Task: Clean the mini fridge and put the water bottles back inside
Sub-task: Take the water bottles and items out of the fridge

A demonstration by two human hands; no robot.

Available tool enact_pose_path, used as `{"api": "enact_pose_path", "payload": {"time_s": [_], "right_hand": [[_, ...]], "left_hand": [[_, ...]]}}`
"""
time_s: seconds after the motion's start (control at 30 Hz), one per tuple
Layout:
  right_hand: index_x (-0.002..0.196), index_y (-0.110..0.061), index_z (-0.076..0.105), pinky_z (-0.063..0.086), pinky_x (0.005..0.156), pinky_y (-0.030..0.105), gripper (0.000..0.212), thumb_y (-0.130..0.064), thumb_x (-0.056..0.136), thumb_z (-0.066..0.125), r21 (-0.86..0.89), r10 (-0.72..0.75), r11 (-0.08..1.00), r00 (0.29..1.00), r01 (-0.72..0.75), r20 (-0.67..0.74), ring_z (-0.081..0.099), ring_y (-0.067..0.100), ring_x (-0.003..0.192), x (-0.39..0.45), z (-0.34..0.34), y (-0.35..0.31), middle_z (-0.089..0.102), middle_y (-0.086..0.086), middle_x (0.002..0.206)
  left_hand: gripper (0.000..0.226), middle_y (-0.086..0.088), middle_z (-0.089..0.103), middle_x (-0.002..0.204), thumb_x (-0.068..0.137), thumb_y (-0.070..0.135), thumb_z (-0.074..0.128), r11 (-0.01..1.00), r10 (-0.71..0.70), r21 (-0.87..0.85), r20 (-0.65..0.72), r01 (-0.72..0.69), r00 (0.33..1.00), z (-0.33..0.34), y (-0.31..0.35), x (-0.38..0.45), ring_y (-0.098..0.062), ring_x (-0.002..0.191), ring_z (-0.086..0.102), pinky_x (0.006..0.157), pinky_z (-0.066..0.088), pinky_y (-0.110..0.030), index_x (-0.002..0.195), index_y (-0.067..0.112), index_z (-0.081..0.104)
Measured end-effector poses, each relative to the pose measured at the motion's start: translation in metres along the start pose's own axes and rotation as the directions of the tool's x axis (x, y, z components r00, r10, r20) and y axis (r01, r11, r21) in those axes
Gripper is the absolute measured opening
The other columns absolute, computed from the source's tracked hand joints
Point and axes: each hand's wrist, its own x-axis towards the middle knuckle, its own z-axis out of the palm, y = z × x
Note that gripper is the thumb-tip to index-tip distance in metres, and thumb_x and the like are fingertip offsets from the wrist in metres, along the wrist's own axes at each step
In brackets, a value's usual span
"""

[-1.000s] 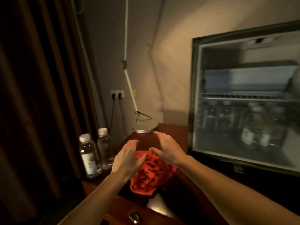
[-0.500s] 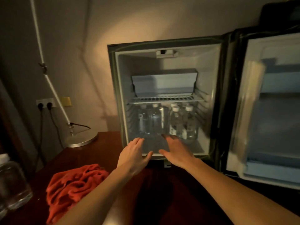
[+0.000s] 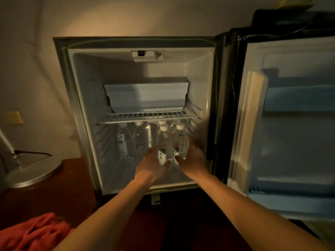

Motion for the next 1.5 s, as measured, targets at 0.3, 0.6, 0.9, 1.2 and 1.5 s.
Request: {"api": "enact_pose_path", "payload": {"time_s": [0.3,0.6,0.9,1.2,1.5], "right_hand": [[0.139,-0.008,0.043,0.042,0.104,0.038,0.072,-0.043,0.083,0.071,0.223,0.146,0.960,0.983,-0.169,0.115,0.048,0.025,0.130,0.040,0.030,0.011,0.051,0.011,0.139],[0.131,-0.015,0.041,0.040,0.082,0.029,0.070,-0.050,0.078,0.073,0.186,0.231,0.956,0.973,-0.226,-0.004,0.056,0.027,0.116,0.044,0.053,0.026,0.056,0.007,0.128],[0.118,-0.019,0.045,0.037,0.061,0.020,0.056,-0.044,0.077,0.076,0.143,0.124,0.981,0.992,-0.128,0.037,0.059,0.018,0.091,0.011,0.036,0.012,0.057,-0.003,0.101],[0.093,-0.014,0.046,0.048,0.067,0.031,0.043,-0.030,0.075,0.082,0.226,0.001,0.974,0.996,-0.021,0.089,0.061,0.019,0.083,-0.034,0.042,-0.070,0.057,-0.002,0.086],[0.099,-0.015,0.072,0.056,0.073,0.030,0.042,-0.038,0.067,0.087,0.395,-0.098,0.919,0.977,0.015,0.191,0.068,0.012,0.082,-0.093,0.098,-0.165,0.073,-0.001,0.091]], "left_hand": [[0.051,0.014,0.056,0.086,0.076,0.034,0.079,0.934,-0.093,-0.353,-0.105,0.050,0.990,0.031,0.000,0.049,-0.013,0.080,0.058,0.074,0.050,-0.032,0.112,0.021,0.046],[0.040,0.012,0.063,0.080,0.070,0.030,0.085,0.905,-0.078,-0.424,-0.133,0.014,0.988,0.046,-0.019,0.060,-0.002,0.071,0.062,0.061,0.050,-0.020,0.083,0.030,0.048],[0.047,0.005,0.065,0.081,0.061,0.031,0.091,0.919,-0.100,-0.393,-0.180,0.022,0.979,0.020,-0.027,0.023,-0.013,0.075,0.066,0.069,0.056,-0.040,0.087,0.020,0.053],[0.048,0.012,0.068,0.079,0.050,0.043,0.088,0.946,-0.117,-0.324,-0.270,0.025,0.956,-0.061,-0.069,-0.061,0.000,0.071,0.065,0.066,0.058,-0.037,0.084,0.025,0.059],[0.055,0.009,0.067,0.078,0.046,0.053,0.083,0.958,-0.252,-0.238,-0.441,0.158,0.861,-0.157,-0.136,-0.153,-0.007,0.073,0.064,0.069,0.055,-0.039,0.086,0.024,0.058]]}}
